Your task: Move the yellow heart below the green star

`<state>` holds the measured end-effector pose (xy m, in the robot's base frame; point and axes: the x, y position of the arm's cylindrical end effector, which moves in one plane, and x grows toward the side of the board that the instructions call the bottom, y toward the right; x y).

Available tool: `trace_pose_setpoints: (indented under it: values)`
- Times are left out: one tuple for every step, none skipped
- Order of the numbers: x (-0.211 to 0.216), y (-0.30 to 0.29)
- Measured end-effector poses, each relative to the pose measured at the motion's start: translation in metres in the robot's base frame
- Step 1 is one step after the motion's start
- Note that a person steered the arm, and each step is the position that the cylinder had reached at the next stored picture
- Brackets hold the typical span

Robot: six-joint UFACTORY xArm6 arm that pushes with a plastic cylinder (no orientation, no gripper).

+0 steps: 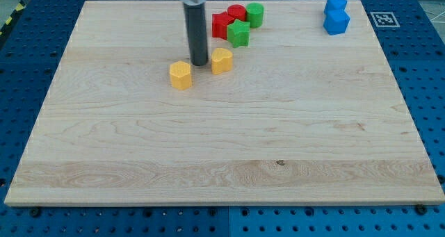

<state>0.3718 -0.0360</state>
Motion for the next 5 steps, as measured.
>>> trace_pose_setpoints:
  values:
    - [0.0, 0.0]
    - [0.002, 0.01]
    - [-0.003, 0.021]
    - [-0.018, 0.023]
    - [-0.018, -0.011]
